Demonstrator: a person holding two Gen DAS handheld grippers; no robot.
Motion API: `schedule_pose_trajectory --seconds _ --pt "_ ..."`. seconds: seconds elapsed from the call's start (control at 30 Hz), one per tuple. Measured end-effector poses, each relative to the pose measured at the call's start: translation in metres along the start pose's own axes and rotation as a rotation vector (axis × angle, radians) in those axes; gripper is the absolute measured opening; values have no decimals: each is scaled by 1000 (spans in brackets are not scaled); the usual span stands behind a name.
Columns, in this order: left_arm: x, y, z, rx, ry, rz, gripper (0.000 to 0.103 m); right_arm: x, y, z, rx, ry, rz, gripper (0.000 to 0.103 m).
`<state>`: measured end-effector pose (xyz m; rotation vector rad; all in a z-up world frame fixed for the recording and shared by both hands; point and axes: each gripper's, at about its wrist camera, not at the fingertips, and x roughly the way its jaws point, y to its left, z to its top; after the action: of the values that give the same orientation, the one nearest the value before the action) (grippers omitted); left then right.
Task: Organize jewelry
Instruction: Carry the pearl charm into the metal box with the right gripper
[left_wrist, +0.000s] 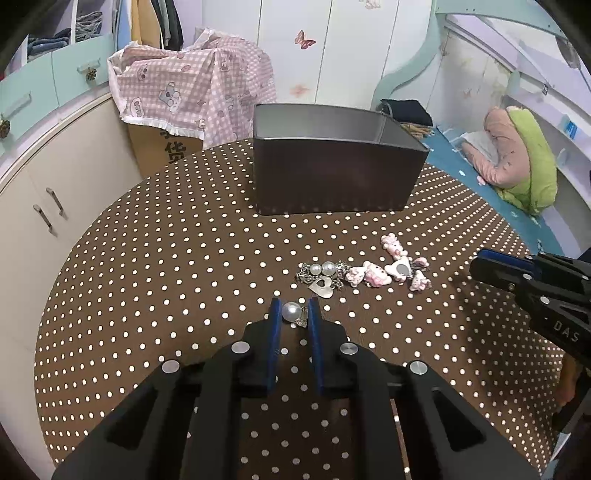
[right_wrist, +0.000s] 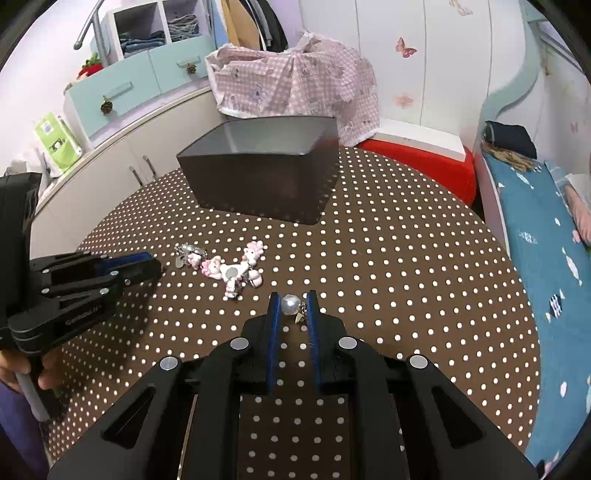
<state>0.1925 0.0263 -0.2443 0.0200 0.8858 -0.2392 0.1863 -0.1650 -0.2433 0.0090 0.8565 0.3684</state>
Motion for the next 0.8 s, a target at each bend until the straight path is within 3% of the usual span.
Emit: schedule_pose_trajectory --seconds 0.37,0.6,0.8 --pt "-34 -5 20 24 -96 -60 13 -13 7 25 -25 -44 -8 14" --pt "-47 -13 63 65 -154 -108 13 -22 11 56 -38 -102 -14 14" --pt "-33 -10 112 64 -138 -158 13 -21 10 102 -22 -154 16 14"
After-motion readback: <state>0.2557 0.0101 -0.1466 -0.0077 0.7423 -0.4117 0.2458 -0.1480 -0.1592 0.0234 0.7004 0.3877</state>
